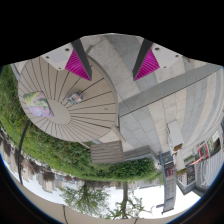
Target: Arrange mouse
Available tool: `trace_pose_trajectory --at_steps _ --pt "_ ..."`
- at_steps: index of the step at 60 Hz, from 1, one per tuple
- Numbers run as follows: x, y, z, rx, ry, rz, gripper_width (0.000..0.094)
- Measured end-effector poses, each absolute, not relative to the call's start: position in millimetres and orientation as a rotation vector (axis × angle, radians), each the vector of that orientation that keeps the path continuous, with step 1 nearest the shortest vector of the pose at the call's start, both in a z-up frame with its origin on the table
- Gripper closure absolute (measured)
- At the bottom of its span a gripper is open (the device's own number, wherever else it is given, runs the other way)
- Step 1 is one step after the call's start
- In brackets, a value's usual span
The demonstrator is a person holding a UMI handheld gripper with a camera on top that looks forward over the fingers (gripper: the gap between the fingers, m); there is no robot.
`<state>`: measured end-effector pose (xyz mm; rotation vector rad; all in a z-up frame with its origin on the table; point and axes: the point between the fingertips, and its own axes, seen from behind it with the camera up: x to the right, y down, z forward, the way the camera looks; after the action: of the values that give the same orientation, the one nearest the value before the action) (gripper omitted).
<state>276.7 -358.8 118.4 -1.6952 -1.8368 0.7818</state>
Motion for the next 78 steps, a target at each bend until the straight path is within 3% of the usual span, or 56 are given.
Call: trace_pose_trajectory --at_steps 19,46,78 --pt "251 -252 102 -1.790 -1.603 0.705 0.0082" --pt "173 -218 28 -1.795 -1.469 0.773 0.0081" --pt "73 -197 -15 -1.821 -1.431 0.802 0.0084"
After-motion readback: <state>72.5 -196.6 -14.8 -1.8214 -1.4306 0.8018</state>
